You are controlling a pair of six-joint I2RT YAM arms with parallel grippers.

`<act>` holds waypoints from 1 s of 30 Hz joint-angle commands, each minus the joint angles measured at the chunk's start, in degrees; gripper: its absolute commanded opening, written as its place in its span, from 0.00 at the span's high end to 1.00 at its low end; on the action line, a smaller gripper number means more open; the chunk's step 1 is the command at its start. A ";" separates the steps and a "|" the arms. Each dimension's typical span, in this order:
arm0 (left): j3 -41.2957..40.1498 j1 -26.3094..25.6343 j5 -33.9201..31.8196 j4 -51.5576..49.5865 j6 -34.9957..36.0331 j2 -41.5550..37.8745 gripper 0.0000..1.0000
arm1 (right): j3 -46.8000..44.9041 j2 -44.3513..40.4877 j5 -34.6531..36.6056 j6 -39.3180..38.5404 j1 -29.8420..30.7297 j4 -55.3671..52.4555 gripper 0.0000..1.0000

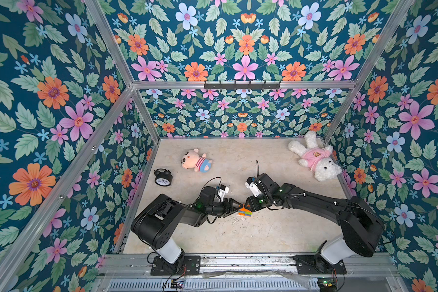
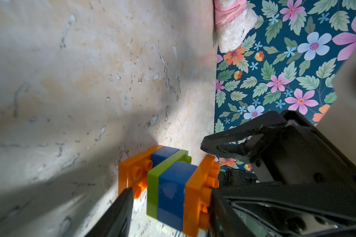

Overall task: Assemble the number 5 with lego
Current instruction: Assemble the lego brick with the lego brick.

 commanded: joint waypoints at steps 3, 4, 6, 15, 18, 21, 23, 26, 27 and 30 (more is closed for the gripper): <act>-0.14 -0.01 -0.54 -2.53 0.52 0.26 0.39 | 0.27 0.11 2.25 -1.38 0.01 -3.70 0.51; -0.05 0.03 -0.42 -2.47 0.45 0.22 0.39 | 0.40 -0.18 2.66 -1.29 0.02 -3.69 0.51; -0.05 -0.01 -0.41 -2.46 0.48 -0.05 0.37 | 0.17 -1.80 2.93 -1.24 0.02 -2.30 0.49; 1.14 0.01 -1.47 -5.33 1.21 -4.53 0.26 | -14.59 -21.71 9.97 1.18 -0.07 17.40 0.45; 2.09 -0.01 -1.97 -7.90 2.69 -5.79 0.24 | -25.97 -29.82 10.22 1.24 -0.20 27.72 0.45; 2.76 -0.01 -2.82 -10.60 4.44 -6.49 0.22 | -35.31 -36.10 11.86 0.34 -0.42 36.28 0.42; 2.52 -0.01 -4.01 -11.26 4.58 -7.31 0.22 | -39.76 -37.91 11.12 -1.72 -0.43 40.52 0.40; 1.67 -0.01 -5.96 -11.83 4.56 -9.41 0.21 | -45.04 -37.20 7.54 -4.19 -0.42 47.26 0.40; 1.49 -0.01 -6.85 -12.45 4.85 -10.33 0.21 | -45.62 -36.12 6.90 -4.93 -0.42 48.15 0.40; 1.24 -0.01 -9.18 -15.42 6.07 -13.06 0.20 | -46.03 -32.69 4.93 -6.78 -0.42 50.84 0.41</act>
